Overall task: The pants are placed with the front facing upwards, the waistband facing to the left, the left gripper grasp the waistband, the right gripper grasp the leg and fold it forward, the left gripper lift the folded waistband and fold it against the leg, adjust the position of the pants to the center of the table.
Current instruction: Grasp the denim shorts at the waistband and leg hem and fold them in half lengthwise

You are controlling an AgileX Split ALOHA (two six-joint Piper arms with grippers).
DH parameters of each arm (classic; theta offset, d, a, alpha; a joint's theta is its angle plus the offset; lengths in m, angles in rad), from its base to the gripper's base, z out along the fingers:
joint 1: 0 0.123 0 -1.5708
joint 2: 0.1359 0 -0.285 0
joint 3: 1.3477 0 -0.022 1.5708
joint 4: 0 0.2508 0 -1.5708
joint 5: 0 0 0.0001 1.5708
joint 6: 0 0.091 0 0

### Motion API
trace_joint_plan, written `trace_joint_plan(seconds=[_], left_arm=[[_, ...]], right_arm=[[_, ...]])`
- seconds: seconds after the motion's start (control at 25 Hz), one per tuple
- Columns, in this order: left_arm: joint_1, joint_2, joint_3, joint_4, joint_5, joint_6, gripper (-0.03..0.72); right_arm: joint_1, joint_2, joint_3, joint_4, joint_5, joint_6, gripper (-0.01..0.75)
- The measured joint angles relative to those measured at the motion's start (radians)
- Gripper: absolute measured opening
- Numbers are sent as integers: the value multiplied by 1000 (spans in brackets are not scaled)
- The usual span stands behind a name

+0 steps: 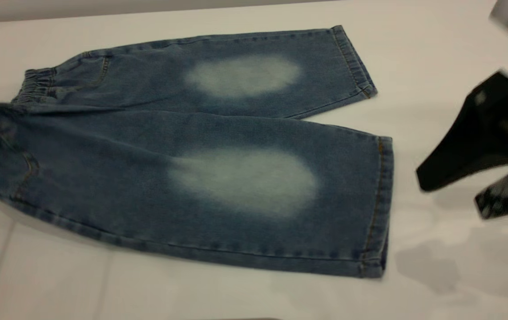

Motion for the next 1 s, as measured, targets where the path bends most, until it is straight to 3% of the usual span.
trace_joint_plan(seconds=[0.52, 1.0], left_arm=[[0, -35, 2, 0, 28, 10, 71], [0, -35, 2, 0, 28, 10, 71]], right_arm=[[0, 433, -3, 382, 204, -400, 551], [0, 532, -10, 493, 226, -484, 551]])
